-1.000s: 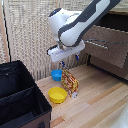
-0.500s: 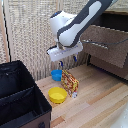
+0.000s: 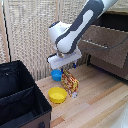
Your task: Locate and clasp the grip of the topmost drawer. Steadily and circumspectly yank the drawer open. Discover and seize the nutrition bar using your clamp. Deposit the nutrition bar in the accessible drawer. Unclench the nutrition bar.
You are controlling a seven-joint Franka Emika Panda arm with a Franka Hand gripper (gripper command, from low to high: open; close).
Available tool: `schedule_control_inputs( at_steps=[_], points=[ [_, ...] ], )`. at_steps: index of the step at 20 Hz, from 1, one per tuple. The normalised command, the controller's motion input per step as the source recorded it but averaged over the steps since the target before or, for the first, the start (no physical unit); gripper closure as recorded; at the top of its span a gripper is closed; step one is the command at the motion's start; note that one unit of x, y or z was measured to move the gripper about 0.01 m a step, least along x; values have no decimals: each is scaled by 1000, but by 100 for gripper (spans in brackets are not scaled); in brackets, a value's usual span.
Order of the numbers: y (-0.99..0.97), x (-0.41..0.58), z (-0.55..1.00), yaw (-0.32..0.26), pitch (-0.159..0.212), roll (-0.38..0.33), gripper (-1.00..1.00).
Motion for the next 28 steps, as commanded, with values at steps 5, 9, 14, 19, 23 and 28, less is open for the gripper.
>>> schedule_control_inputs(
  at_steps=[5, 9, 14, 19, 23, 28],
  points=[
    [-273, 10, -224, 77, 91, 84, -100],
    [-257, 43, -306, 50, 52, 173, -100],
    [-113, 94, -376, 10, -9, 235, -100],
    [-36, 53, -58, 3, 0, 49, 100],
    [9, 34, 0, -12, 0, 3, 100],
    [82, 118, 0, -49, 0, 0, 100]
  ],
)
